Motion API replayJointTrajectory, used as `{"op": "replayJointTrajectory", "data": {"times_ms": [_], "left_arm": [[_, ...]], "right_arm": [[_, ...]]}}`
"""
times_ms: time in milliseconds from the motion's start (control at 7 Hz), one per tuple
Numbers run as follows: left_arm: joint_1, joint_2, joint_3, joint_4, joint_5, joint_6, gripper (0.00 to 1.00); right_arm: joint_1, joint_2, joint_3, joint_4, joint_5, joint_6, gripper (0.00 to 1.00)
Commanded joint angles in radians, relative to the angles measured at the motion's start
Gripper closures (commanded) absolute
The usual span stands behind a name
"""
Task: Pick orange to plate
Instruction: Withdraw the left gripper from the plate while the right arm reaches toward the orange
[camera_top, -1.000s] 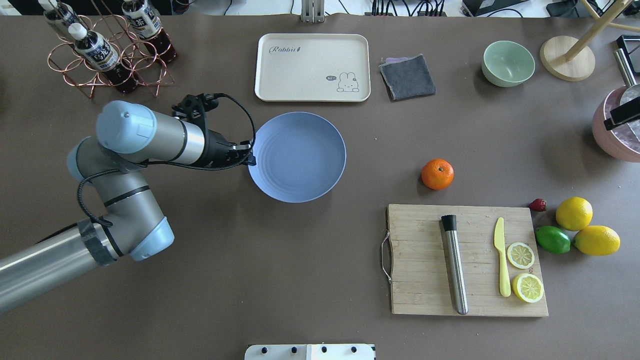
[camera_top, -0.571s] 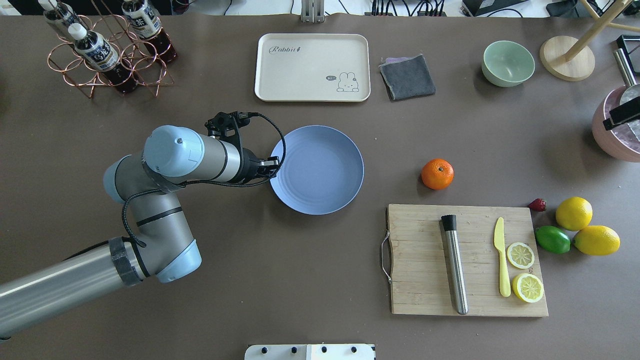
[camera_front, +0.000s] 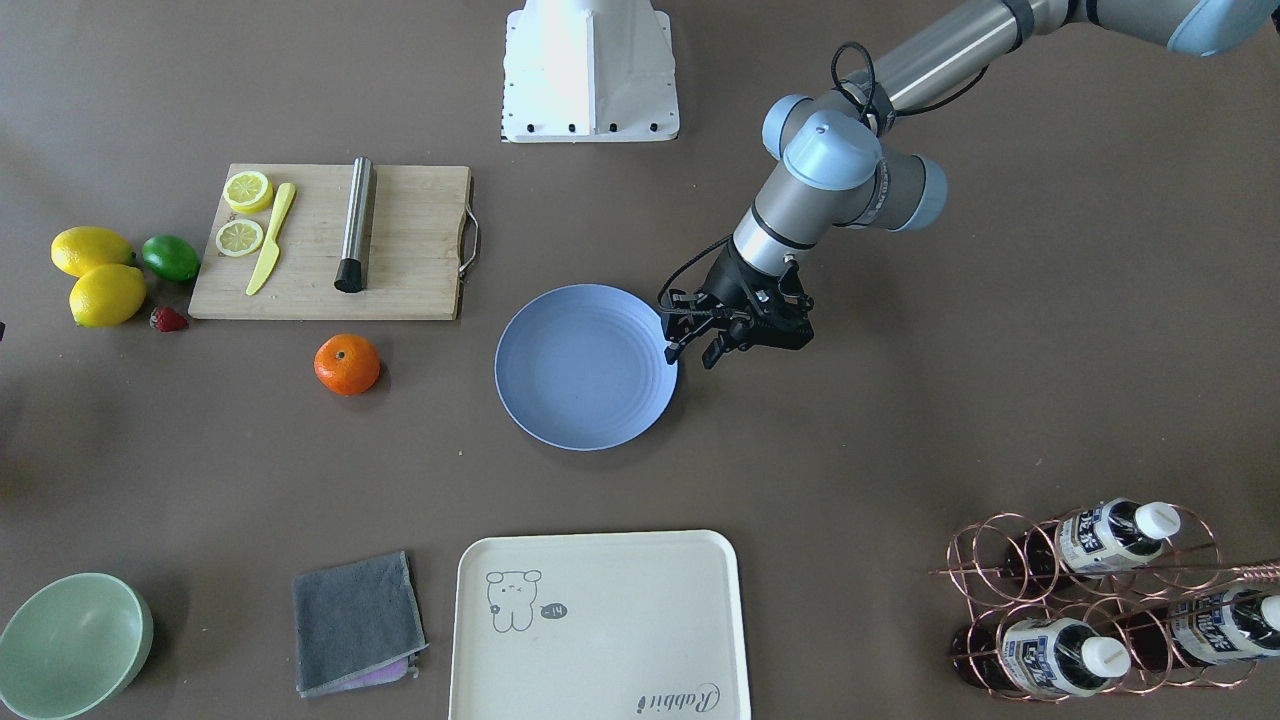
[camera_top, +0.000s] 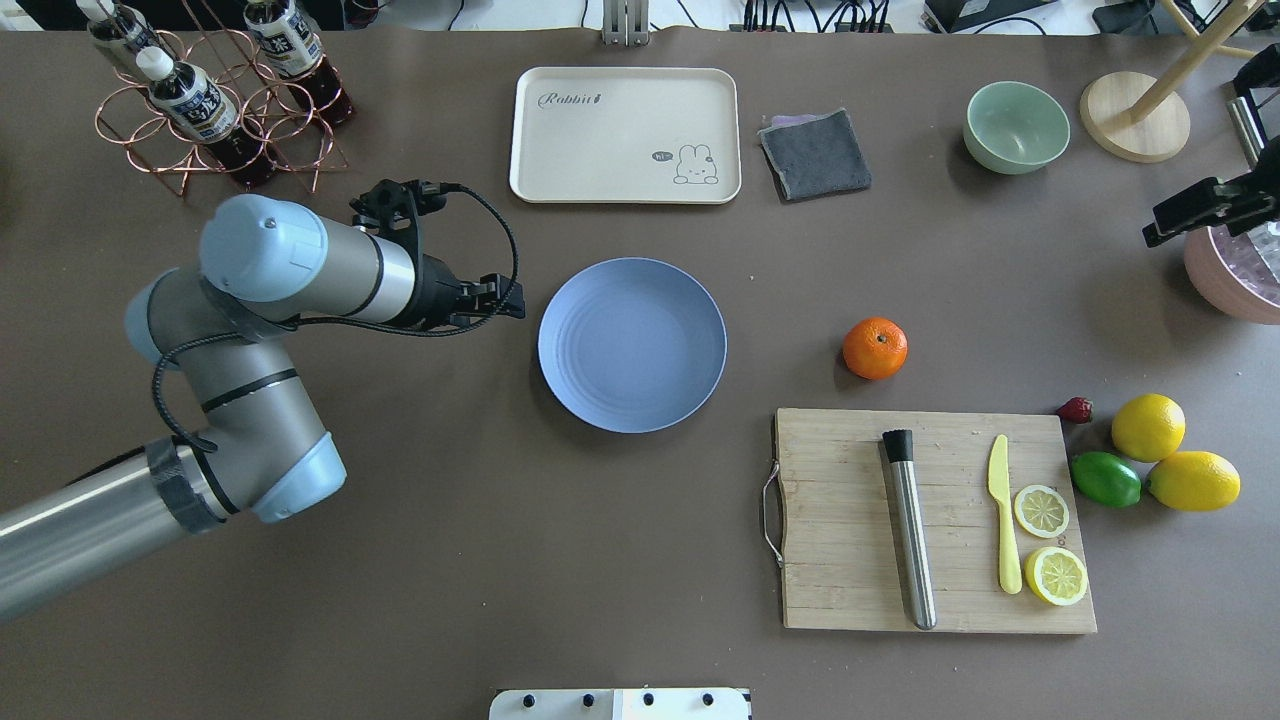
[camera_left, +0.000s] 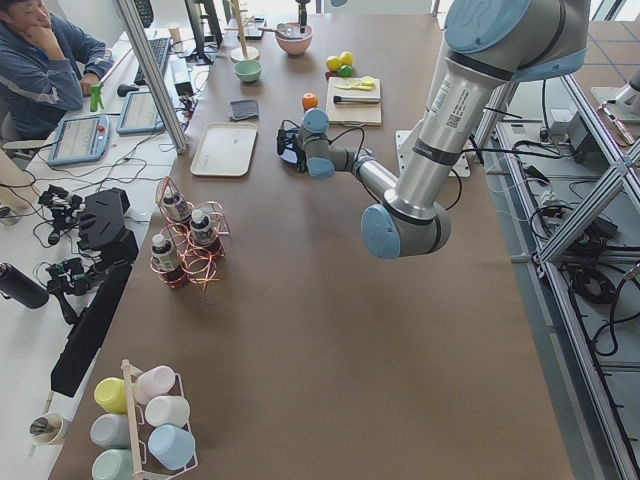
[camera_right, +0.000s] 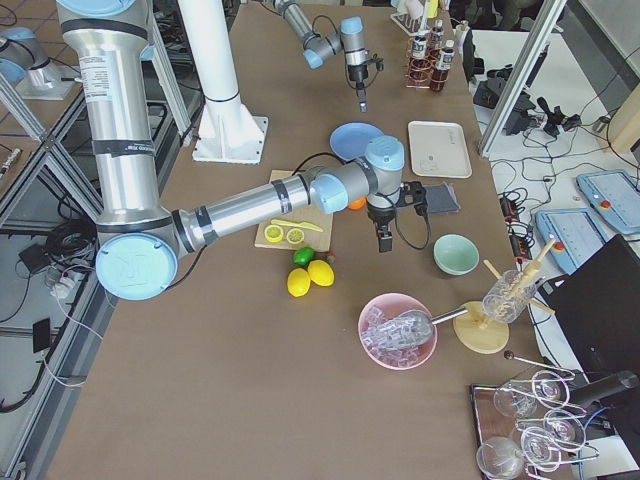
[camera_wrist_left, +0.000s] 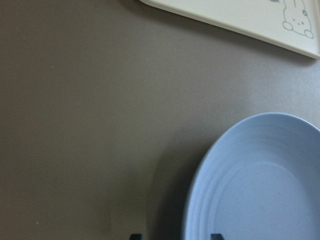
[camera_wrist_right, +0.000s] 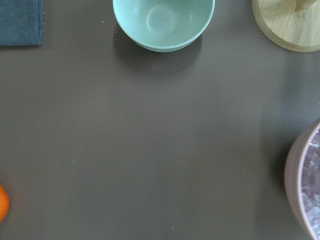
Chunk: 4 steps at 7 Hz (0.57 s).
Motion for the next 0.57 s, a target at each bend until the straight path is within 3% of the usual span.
{"op": "replayJointTrajectory", "data": {"times_ms": [0,286,429], "left_arm": [[-0.241,0.188,-0.079,0.018,-0.237,0.236,0.02],[-0.465,0.352,-0.069,0.062,-0.421,0.624,0.02],[-0.551,0.399,-0.070,0.146,-0.450,0.813,0.02]], "right_arm": [[-0.214,0.162,-0.009,-0.003,-0.139,0.330,0.00],[-0.334,0.225,-0.021,-0.013,-0.214,0.460,0.00],[-0.385,0.236,-0.033,-0.011,-0.243,0.486,0.00]]}}
